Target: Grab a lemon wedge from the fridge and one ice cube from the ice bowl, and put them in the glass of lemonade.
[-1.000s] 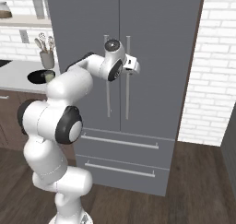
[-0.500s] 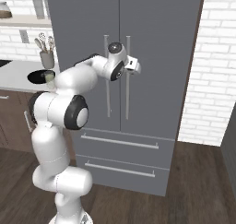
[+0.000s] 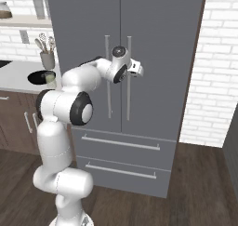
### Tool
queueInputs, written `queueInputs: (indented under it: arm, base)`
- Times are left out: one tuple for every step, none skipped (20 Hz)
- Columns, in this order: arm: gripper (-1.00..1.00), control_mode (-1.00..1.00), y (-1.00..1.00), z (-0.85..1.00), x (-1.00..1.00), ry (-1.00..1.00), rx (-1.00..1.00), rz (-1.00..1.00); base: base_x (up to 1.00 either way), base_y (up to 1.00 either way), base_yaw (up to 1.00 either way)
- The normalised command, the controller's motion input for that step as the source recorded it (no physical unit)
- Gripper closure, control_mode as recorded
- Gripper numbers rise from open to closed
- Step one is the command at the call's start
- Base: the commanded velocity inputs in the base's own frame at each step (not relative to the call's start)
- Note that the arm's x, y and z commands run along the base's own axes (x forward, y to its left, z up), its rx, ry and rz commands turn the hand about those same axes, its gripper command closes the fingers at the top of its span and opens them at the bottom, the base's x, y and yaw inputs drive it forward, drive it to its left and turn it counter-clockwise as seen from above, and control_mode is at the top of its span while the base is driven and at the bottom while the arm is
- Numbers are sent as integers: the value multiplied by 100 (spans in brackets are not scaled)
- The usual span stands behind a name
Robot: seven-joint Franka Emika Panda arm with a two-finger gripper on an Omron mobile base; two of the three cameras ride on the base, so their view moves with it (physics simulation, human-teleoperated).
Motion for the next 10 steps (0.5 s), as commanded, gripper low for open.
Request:
queueInputs:
  arm:
    - [-100,-100,-8,-18,38,0,0,0]
    - [-100,-100,-7,-14,40,0,0,0]
    - [-100,-100,-6,-12,45,0,0,0]
    - [-100,-100,-7,-16,49,0,0,0]
    - [-100,-100,-6,-20,50,0,0,0]
    - [-100,-100,-6,-19,47,0,0,0]
    - [-100,-100,-5,-7,35,0,0,0]
    - [-100,-100,-2,0,0,0,0,0]
    - [-100,-100,0,0,0,0,0,0]
    - [-100,-100,0,0,0,0,0,0]
  base:
    - [0,0,0]
    - [0,0,0]
    - [0,0,0]
    - [0,0,0]
    - [0,0,0]
    - [0,0,0]
    - [0,0,0]
    - [0,0,0]
    - [0,0,0]
    - [0,0,0]
